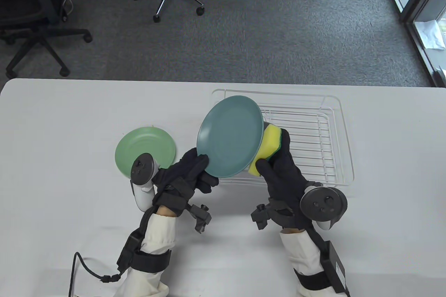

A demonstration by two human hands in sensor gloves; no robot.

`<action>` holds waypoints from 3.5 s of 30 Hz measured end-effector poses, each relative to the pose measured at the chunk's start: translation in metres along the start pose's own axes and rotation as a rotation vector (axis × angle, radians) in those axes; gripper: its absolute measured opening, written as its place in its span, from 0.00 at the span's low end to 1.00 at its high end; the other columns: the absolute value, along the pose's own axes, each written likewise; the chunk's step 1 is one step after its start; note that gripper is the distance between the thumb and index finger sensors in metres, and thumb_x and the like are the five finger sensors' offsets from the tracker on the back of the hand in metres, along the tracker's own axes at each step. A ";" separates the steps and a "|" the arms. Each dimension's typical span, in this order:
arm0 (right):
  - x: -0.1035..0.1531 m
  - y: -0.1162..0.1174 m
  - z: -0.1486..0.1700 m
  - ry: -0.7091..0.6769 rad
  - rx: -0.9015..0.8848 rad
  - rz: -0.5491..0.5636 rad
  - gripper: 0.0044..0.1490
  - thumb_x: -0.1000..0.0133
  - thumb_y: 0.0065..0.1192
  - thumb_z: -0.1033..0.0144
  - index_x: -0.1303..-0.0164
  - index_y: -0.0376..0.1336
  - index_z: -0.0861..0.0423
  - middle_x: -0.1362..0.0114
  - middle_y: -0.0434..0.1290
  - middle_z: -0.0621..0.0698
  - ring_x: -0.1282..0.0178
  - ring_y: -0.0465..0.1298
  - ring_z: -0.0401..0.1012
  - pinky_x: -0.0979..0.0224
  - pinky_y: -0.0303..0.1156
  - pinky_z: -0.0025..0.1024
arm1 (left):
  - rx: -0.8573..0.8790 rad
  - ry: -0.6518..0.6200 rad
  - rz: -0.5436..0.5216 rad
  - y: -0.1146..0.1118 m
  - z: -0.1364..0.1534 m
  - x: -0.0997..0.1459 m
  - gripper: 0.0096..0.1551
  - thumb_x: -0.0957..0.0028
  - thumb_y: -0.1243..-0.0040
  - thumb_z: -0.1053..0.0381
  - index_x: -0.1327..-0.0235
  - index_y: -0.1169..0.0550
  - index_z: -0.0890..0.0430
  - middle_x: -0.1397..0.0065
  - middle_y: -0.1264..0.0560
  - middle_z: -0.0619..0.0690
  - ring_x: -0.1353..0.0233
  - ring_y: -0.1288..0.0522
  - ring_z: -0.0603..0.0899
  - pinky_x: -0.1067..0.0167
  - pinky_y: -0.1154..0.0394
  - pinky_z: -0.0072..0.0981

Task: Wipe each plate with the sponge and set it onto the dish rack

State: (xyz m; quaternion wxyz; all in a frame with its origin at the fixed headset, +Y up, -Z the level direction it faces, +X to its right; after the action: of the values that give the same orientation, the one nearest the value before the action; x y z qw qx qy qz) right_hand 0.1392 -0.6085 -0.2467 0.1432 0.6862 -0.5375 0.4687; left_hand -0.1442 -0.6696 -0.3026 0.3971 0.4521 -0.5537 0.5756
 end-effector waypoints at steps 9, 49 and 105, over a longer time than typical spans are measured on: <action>-0.003 -0.013 0.012 0.039 -0.154 0.031 0.42 0.30 0.47 0.52 0.12 0.37 0.52 0.20 0.62 0.69 0.30 0.71 0.59 0.32 0.74 0.47 | -0.122 0.027 0.027 -0.004 0.005 -0.004 0.32 0.37 0.46 0.60 0.30 0.31 0.82 0.58 0.16 0.60 0.70 0.15 0.48 0.79 0.16 0.19; -0.004 0.055 0.040 0.162 -0.431 -0.473 0.39 0.28 0.39 0.60 0.11 0.41 0.65 0.24 0.66 0.74 0.34 0.73 0.61 0.35 0.75 0.47 | -0.171 -0.045 0.287 -0.038 -0.006 -0.003 0.23 0.41 0.43 0.55 0.49 0.17 0.73 0.62 0.14 0.59 0.74 0.16 0.47 0.82 0.17 0.18; -0.011 0.015 0.035 0.139 -0.690 -0.359 0.38 0.26 0.35 0.60 0.09 0.34 0.57 0.16 0.50 0.75 0.23 0.60 0.68 0.27 0.66 0.58 | -0.351 -0.187 0.058 -0.037 -0.003 0.001 0.24 0.42 0.40 0.53 0.51 0.15 0.72 0.65 0.14 0.59 0.75 0.15 0.44 0.83 0.15 0.16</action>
State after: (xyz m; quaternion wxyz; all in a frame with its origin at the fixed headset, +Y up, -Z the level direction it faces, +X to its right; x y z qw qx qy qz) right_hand 0.1430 -0.6323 -0.2780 0.4810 0.6475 -0.5240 0.2736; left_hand -0.1096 -0.6645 -0.2910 0.4000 0.4116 -0.6926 0.4370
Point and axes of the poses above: the tracker on the back of each hand, its own z axis roughly to the little-finger side, its own x axis roughly from the fingertips to the wrist, y = z × x, the point moved 1 cm from there along -x, roughly from the wrist to the fingertips
